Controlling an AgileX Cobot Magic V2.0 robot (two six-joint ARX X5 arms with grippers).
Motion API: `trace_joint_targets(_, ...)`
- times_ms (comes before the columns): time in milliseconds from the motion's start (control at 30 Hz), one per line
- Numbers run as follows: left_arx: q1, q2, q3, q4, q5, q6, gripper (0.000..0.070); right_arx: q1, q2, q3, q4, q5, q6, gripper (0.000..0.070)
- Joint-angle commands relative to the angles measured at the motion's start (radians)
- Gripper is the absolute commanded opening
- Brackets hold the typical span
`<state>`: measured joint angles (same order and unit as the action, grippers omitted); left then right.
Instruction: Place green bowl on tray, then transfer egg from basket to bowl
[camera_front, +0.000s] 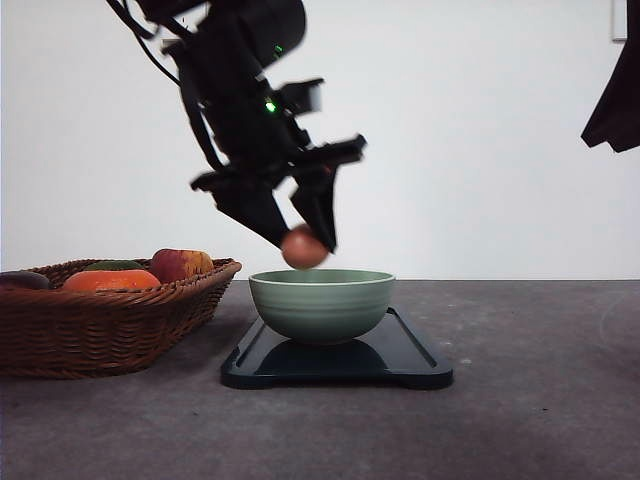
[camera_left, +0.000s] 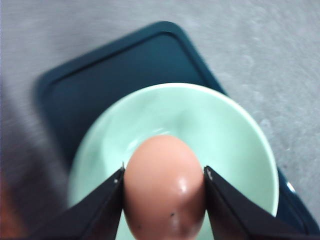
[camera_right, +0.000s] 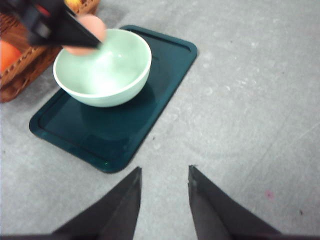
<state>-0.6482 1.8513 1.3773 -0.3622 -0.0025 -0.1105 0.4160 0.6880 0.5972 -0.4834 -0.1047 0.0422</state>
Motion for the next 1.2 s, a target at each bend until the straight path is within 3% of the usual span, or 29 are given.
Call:
trace_joint_targets(0, -0.01, 0.038, 0.021, 0.021, -0.006, 0.016, 0.0235, 0.004, 0.006, 0.006, 0.0, 0.001, 0.01, 0.0174)
trace_joint_targets(133, -0.014, 0.075, 0.021, 0.04, -0.027, 0.016, 0.024, 0.004, 0.006, 0.006, -0.004, 0.001, 0.01, 0.0174)
trace_joint_targets(300, -0.013, 0.103, 0.021, 0.073, -0.042, 0.016, 0.0341, 0.004, 0.006, 0.006, -0.004, 0.001, 0.01, 0.0174)
trace_joint_targets(733, -0.014, 0.115, 0.021, 0.092, -0.043, 0.011, 0.0341, 0.004, 0.006, 0.006, -0.004, 0.001, 0.01, 0.0174)
trace_joint_targets(1167, 0.021, -0.043, 0.122, -0.209, -0.042, 0.019, 0.0349, 0.004, 0.005, 0.006, -0.004, 0.001, 0.01, 0.0174)
